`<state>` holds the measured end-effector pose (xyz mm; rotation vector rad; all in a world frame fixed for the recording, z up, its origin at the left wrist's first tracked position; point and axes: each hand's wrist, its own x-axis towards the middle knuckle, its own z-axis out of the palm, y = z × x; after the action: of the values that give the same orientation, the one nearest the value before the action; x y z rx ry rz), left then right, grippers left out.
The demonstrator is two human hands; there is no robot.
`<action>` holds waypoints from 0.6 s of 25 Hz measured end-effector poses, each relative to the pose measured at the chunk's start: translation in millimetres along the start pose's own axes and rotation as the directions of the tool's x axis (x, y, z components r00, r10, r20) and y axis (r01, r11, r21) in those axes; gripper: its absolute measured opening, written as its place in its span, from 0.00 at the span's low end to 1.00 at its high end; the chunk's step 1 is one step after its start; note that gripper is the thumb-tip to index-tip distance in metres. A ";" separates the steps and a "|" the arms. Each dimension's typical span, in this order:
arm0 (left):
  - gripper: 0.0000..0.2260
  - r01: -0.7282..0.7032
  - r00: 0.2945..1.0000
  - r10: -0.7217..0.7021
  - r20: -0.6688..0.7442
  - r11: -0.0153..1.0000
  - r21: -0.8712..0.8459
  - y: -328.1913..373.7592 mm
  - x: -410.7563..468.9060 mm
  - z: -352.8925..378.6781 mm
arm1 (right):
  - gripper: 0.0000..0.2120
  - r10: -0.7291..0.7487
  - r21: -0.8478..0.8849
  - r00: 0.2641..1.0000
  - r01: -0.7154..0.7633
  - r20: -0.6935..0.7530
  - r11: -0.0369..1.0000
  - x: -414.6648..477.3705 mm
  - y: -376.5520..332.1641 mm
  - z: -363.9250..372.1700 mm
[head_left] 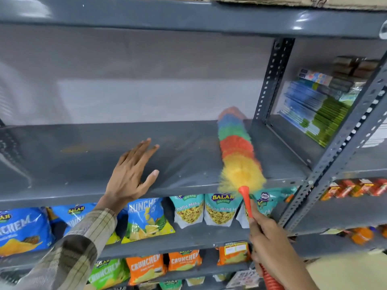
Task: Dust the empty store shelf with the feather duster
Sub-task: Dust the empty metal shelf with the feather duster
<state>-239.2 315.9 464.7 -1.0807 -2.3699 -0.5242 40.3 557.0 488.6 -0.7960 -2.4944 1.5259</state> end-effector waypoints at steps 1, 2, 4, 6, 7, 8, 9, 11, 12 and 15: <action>0.29 0.026 1.000 -0.026 0.002 0.999 -0.020 -0.7 -0.3 0.8 | 0.27 -0.015 -0.047 1.000 0.016 0.018 0.999 -0.7 -4.5 11.0; 0.29 0.058 0.998 -0.058 0.005 0.997 -0.050 -1.8 -0.8 1.5 | 0.27 -0.027 -0.074 0.999 0.031 0.045 0.997 -1.9 -10.3 22.8; 0.27 0.121 0.993 -0.121 -0.001 0.987 -0.110 -3.0 -1.7 2.9 | 0.28 -0.053 -0.089 0.993 0.062 0.107 0.994 -3.1 -22.6 45.9; 0.27 0.150 0.988 -0.153 -0.005 0.979 -0.134 -2.9 -2.5 3.7 | 0.29 -0.087 -0.098 0.983 0.103 0.162 0.990 -1.6 -33.2 65.5; 0.27 0.156 0.988 -0.157 -0.002 0.979 -0.135 -2.1 -2.5 3.7 | 0.29 -0.104 -0.097 0.977 0.123 0.186 0.988 0.2 -37.7 72.5; 0.27 0.158 0.987 -0.159 0.003 0.979 -0.129 -0.8 -2.1 3.1 | 0.27 -0.121 -0.076 0.970 0.139 0.209 0.987 1.5 -42.0 76.9; 0.27 0.158 0.987 -0.159 0.002 0.981 -0.116 0.3 -1.8 2.4 | 0.26 -0.130 -0.022 0.965 0.139 0.229 0.990 2.1 -44.6 78.4; 0.27 0.166 0.985 -0.169 -0.022 0.981 -0.096 1.2 -0.3 -0.4 | 0.23 -0.132 0.144 0.958 0.097 0.253 0.985 -0.3 -46.6 71.1; 0.26 0.181 0.982 -0.186 -0.042 0.978 -0.100 0.9 0.6 -2.3 | 0.22 -0.136 0.217 0.958 0.081 0.254 0.973 -3.3 -45.4 62.7; 0.26 0.257 0.954 -0.275 -0.115 0.955 -0.149 -6.4 -0.5 -5.7 | 0.22 -0.157 0.344 0.967 0.080 0.202 0.936 -13.0 -35.2 26.9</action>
<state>-242.4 308.7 468.1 -0.7530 -2.4005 -0.8342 28.6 516.6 507.8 -0.4299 -2.2748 2.0172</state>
